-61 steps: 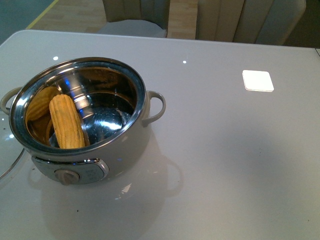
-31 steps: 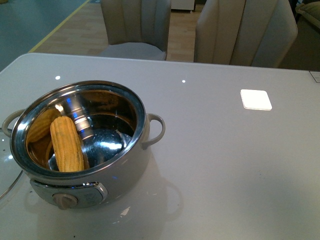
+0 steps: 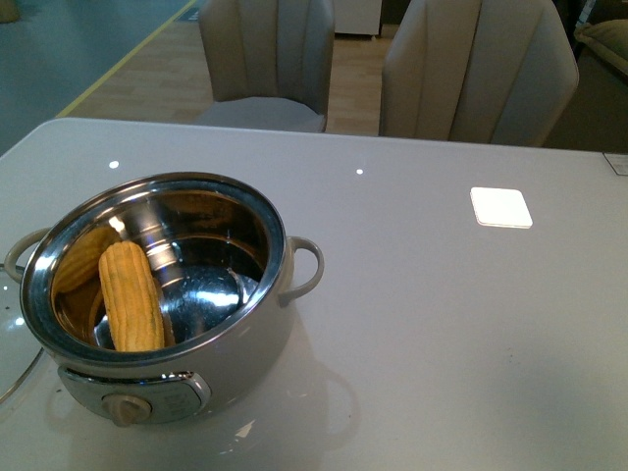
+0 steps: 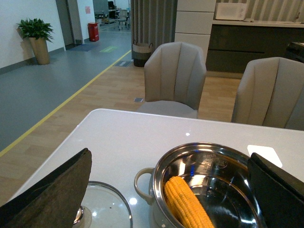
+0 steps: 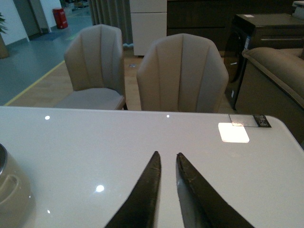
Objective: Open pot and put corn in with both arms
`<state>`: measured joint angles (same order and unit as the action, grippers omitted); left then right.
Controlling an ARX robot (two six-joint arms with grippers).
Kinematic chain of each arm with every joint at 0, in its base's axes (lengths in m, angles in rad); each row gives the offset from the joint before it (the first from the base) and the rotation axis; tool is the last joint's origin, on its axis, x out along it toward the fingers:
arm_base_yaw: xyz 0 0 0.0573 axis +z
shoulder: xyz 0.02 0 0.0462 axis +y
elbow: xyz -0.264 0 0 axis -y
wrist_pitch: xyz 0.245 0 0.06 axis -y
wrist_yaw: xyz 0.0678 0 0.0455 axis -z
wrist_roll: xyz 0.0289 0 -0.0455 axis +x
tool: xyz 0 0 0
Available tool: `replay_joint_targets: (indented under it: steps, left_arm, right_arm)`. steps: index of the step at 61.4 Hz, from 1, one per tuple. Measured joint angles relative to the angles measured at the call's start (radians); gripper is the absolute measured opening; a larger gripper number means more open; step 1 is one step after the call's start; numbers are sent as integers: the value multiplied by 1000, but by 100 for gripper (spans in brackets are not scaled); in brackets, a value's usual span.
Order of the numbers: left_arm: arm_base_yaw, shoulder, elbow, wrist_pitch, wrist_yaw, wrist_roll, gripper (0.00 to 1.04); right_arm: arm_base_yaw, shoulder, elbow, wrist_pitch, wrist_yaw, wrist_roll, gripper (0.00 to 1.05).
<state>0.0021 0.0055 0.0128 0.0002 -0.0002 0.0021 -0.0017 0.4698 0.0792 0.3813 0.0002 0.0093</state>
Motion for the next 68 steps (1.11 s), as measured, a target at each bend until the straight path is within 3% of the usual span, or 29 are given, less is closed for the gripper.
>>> replay_joint_targets:
  steps: [2, 5, 53, 58, 68]
  left_arm:
    - [0, 0, 0, 0, 0, 0, 98]
    - [0, 0, 0, 0, 0, 0, 98]
    - [0, 0, 0, 0, 0, 0, 98]
    - [0, 0, 0, 0, 0, 0, 98]
    - [0, 0, 0, 0, 0, 0, 98]
  right_arm:
    - [0, -16, -6, -9, 0, 0, 3]
    - [0, -34, -12, -19, 0, -3, 2]
    - [0, -291, -60, -203, 0, -4, 2]
    - [0, -405, -60, -349, 0, -4, 2]
    - [1, -462, -60, -378, 0, -4, 2]
